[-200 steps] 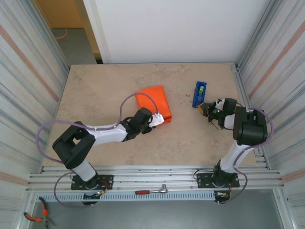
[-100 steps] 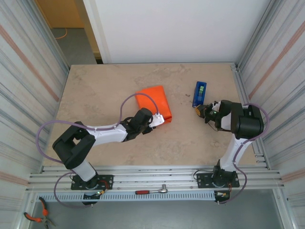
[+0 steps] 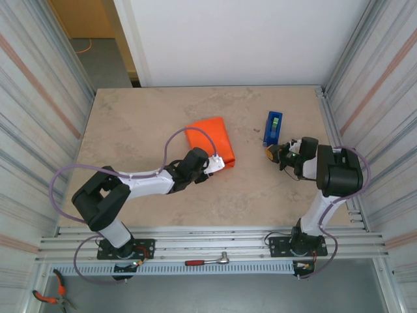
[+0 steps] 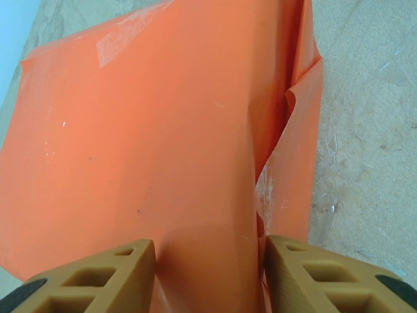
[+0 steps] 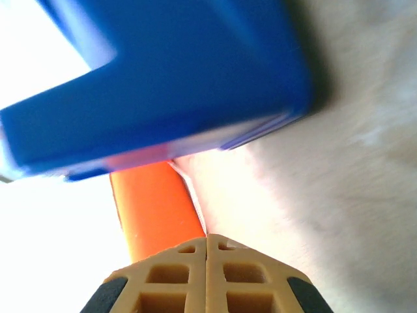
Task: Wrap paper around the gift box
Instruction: Tear off the tape with the cutter, then stick the wrapping paper to the gift box.
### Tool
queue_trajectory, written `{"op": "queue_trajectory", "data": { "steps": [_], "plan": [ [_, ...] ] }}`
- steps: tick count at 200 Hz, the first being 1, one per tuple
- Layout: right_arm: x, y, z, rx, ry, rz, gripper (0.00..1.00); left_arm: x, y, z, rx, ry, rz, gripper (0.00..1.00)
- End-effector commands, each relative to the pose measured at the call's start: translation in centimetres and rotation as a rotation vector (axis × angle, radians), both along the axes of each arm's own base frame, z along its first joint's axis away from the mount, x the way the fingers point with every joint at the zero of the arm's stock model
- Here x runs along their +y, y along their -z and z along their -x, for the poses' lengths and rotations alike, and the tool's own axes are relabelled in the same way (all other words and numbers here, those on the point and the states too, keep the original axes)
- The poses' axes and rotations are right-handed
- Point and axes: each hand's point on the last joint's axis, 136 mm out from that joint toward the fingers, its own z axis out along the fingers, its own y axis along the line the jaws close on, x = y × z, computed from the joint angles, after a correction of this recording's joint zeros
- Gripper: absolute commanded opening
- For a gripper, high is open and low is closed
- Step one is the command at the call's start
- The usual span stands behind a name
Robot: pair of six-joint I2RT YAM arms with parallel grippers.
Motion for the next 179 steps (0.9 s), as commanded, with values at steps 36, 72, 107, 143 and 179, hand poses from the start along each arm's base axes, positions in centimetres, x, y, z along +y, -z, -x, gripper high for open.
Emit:
{"op": "queue_trajectory", "data": {
  "steps": [36, 72, 107, 143, 179],
  "plan": [
    [3.1, -4.4, 2.3, -0.113, -0.124, 0.054, 0.00, 0.0, 1.5, 1.1, 0.043, 0.019, -0.037, 0.48],
    [5.7, -6.2, 4.5, -0.226, -0.231, 0.081, 0.00, 0.0, 1.5, 1.0, 0.041, 0.019, -0.036, 0.48],
    [7.7, -7.0, 6.7, -0.329, -0.311, 0.079, 0.00, 0.0, 1.6, 1.0, 0.042, 0.020, -0.038, 0.47],
    [10.5, -7.5, 9.0, -0.424, -0.408, 0.113, 0.00, 0.0, 1.5, 1.0, 0.042, 0.019, -0.039, 0.47],
    [12.2, -7.4, 10.3, -0.461, -0.444, 0.164, 0.00, 0.1, 1.6, 1.1, 0.043, 0.019, -0.040, 0.48]
  ]
}}
